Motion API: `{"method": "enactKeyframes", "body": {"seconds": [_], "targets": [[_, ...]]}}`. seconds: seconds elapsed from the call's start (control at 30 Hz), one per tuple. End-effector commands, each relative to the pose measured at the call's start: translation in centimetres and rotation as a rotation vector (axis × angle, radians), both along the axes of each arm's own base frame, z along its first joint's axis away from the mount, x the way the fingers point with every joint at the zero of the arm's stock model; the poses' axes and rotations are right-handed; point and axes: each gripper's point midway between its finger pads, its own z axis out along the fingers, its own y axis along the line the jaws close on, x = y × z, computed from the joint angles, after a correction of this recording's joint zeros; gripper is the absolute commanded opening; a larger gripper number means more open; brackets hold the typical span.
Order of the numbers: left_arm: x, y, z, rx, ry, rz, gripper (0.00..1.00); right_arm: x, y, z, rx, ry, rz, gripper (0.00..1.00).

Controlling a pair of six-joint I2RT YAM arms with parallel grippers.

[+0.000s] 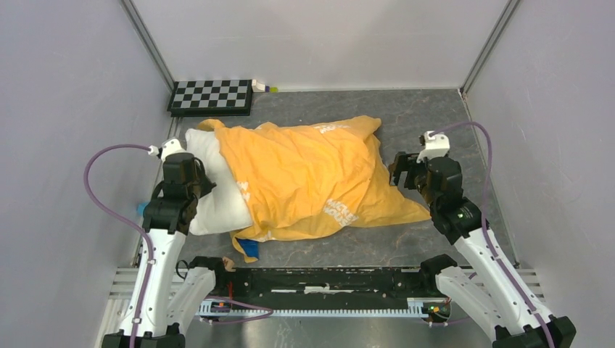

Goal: Remove the pillowcase from the pillow

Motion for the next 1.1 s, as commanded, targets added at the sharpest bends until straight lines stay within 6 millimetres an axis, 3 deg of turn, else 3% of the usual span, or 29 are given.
{"method": "enactKeyframes", "body": {"seconds": [0.0, 0.13, 0.27, 0.4, 0.57, 0.67, 0.77, 0.97, 1.07], "targets": [[2.3, -2.4, 2.5, -0.06, -0.115, -0.127, 0.02, -0.6, 6.4, 1.7, 0.106, -0.046, 0.358, 0.98], [2.1, -1.5, 1.8, -0.031, -0.093, -0.081, 0.02, -1.4, 6.9, -0.9, 0.076, 0.055, 0.412, 0.98], [1.9, -0.8, 1.1, -0.013, -0.077, -0.047, 0.02, -5.0, 9.0, -3.5, 0.108, 0.212, 0.598, 0.98], [1.8, 0.0, 1.0, -0.002, -0.075, 0.008, 0.03, -6.3, 7.3, -4.7, 0.083, 0.26, 0.526, 0.98], [1.7, 0.4, 0.7, -0.018, -0.075, 0.055, 0.03, -6.6, 4.6, -7.8, 0.02, 0.336, 0.379, 0.98], [0.8, 2.8, 0.6, 0.012, -0.064, 0.224, 0.04, -6.7, 3.4, -9.4, 0.015, 0.385, 0.285, 0.98], [-0.3, 4.9, 0.6, 0.056, -0.046, 0.362, 0.04, -6.2, 3.6, -9.8, 0.053, 0.382, 0.252, 0.98], [-0.4, 4.8, 0.0, 0.054, -0.032, 0.364, 0.04, -4.6, 3.6, -11.1, 0.113, 0.363, 0.157, 0.98], [-0.7, 5.6, 0.2, 0.092, -0.032, 0.393, 0.04, -4.1, 5.4, -11.0, 0.145, 0.316, 0.261, 0.98]]}}
